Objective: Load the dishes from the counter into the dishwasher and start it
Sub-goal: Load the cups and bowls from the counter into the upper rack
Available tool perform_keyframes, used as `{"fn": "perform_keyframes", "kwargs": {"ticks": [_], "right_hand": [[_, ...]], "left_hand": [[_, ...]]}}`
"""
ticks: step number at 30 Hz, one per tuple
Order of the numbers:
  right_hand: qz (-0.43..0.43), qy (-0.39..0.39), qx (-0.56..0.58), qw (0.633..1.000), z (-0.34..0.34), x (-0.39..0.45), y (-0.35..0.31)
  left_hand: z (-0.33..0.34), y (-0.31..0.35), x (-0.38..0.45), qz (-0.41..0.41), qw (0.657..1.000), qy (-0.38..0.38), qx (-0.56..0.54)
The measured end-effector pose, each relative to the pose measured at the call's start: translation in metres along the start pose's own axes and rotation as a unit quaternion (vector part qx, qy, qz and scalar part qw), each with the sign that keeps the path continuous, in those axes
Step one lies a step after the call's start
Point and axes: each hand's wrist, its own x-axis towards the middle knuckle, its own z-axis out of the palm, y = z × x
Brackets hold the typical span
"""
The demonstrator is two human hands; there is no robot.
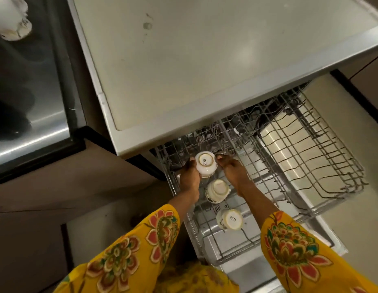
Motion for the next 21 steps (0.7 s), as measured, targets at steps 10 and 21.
{"fn": "perform_keyframes", "kwargs": {"ticks": [10, 21], "right_hand": [[-0.005, 0.012, 0.023, 1.000, 0.008, 0.011, 0.011], [-0.026, 0.058, -0.004, 0.998, 0.000, 0.011, 0.005]], "left_hand": [[0.003, -0.011, 0.015, -0.004, 0.999, 0.052, -0.014], [0.013, -0.008, 0.003, -0.016, 0.999, 0.037, -0.035]]}}
